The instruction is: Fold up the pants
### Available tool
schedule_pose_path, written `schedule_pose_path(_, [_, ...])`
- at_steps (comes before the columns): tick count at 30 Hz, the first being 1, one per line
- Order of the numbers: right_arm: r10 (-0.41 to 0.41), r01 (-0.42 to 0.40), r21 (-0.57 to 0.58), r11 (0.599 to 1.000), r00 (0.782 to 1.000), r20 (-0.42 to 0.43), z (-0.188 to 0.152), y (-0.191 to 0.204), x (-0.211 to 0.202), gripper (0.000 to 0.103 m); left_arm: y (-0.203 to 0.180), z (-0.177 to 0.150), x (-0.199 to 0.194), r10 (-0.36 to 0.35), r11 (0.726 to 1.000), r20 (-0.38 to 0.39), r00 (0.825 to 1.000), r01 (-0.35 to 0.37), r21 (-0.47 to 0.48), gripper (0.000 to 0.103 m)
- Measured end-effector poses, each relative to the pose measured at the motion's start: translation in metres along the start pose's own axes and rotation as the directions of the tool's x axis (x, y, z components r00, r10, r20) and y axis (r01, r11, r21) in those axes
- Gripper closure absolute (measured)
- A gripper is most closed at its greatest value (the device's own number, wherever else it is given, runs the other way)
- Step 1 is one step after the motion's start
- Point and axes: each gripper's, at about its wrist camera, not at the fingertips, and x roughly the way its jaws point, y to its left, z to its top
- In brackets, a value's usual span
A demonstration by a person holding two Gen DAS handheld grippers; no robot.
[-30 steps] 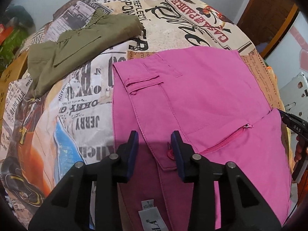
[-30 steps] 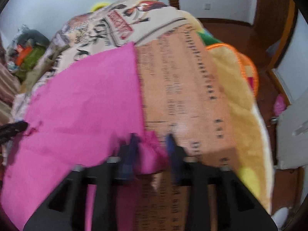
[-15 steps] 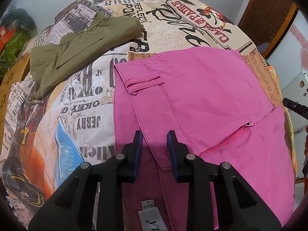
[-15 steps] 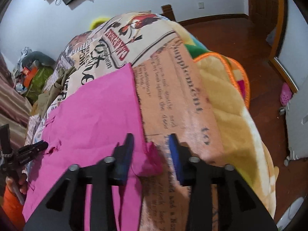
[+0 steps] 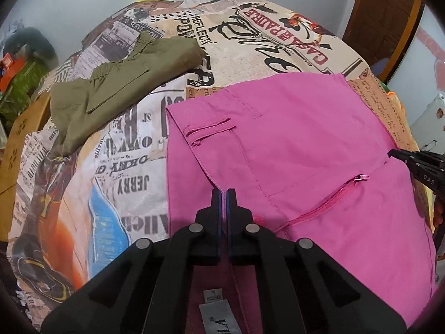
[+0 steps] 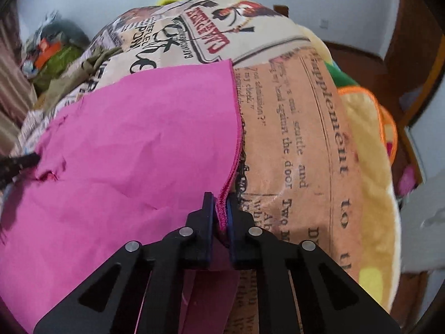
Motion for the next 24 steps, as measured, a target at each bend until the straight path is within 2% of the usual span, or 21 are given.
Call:
schedule_pose_path(5, [-0.057, 0.059, -0.039, 0.997, 0.997, 0.046, 0.004, -0.001, -0.002, 0.098, 0.003, 0.002, 0.004, 0.004, 1.000, -0.009, 1.000, -0.004, 0.028, 0.100])
schedule_pose_path(9, [-0.088, 0.089, -0.118, 0.989, 0.996, 0.011, 0.008, 0.004, 0.008, 0.098, 0.002, 0.002, 0.006, 0.019, 0.999, -0.012, 1.000, -0.018, 0.042, 0.099])
schedule_pose_path(14, [-0.143, 0.136, -0.246, 0.960, 0.990, -0.013, 0.016, 0.011, 0.011, 0.098, 0.004, 0.002, 0.008, 0.022, 0.999, -0.017, 1.000, -0.021, 0.040, 0.098])
schedule_pose_path(20, [-0.216, 0.206, -0.170, 0.964, 0.975, -0.043, 0.023, -0.012, 0.015, 0.098, 0.001, -0.001, 0.012, 0.041, 0.998, -0.021, 0.999, -0.040, 0.049, 0.098])
schedule_pose_path(23, [-0.163, 0.160, -0.061, 0.985, 0.986, -0.040, 0.024, -0.028, -0.004, 0.097, 0.002, -0.001, 0.011, 0.031, 0.999, -0.018, 0.999, -0.030, 0.042, 0.098])
schedule_pose_path(24, [-0.112, 0.111, -0.014, 0.994, 0.993, -0.031, 0.024, -0.031, -0.017, 0.096, 0.004, -0.001, 0.012, 0.020, 0.999, -0.019, 1.000, -0.020, 0.032, 0.098])
